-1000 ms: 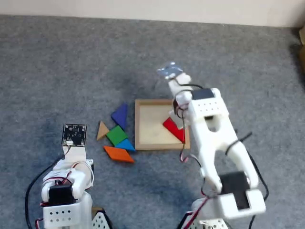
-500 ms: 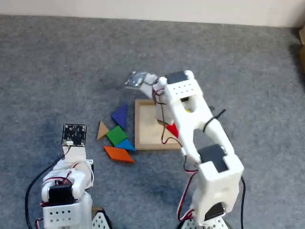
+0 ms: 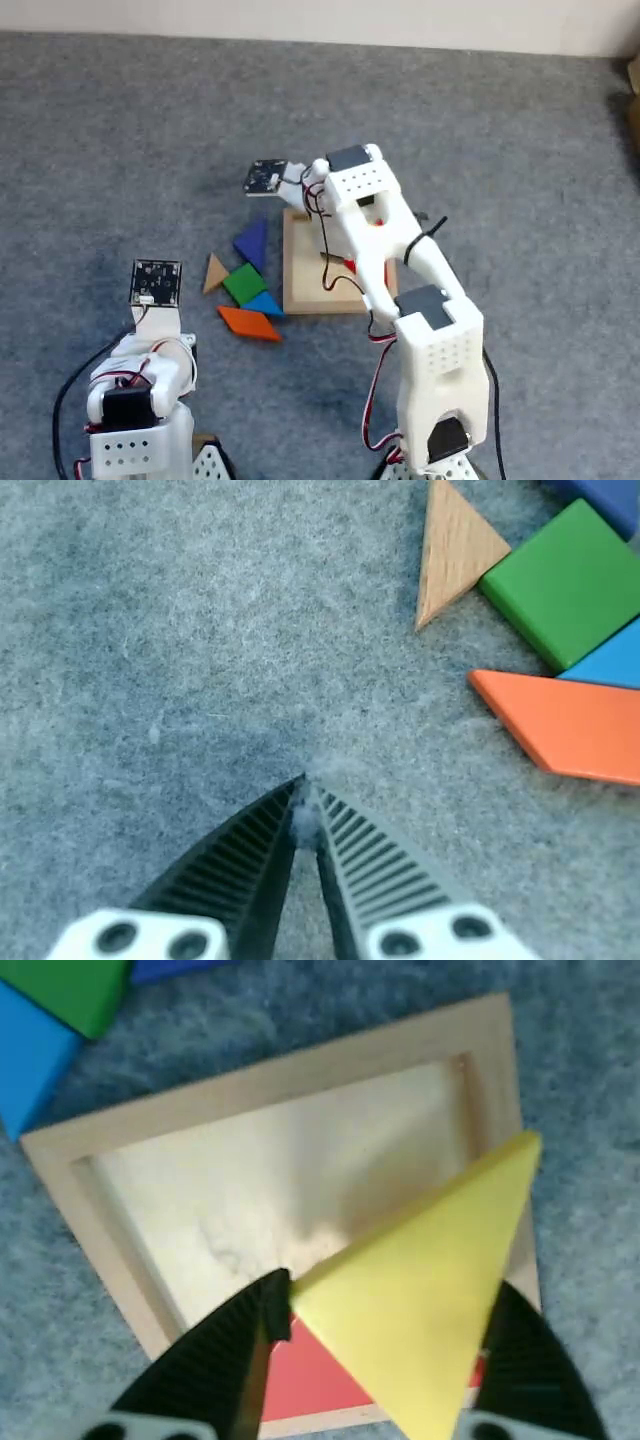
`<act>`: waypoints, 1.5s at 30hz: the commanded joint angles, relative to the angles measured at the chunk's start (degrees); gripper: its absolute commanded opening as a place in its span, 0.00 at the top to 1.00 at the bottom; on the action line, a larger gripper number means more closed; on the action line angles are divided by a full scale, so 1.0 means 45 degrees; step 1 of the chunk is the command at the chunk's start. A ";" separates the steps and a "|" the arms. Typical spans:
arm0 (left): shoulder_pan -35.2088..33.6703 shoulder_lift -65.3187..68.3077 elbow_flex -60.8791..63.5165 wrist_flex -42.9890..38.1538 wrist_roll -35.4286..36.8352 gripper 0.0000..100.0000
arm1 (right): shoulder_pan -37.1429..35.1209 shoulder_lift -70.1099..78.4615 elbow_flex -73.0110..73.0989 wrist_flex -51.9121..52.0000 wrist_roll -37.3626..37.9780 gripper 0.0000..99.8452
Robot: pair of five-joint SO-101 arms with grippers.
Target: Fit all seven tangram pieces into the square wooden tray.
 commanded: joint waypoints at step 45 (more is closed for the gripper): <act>0.0186 -0.0147 0.0244 0.0000 -0.0059 1.00 | 0.0850 0.3136 -0.5050 0.0889 -0.9573 0.99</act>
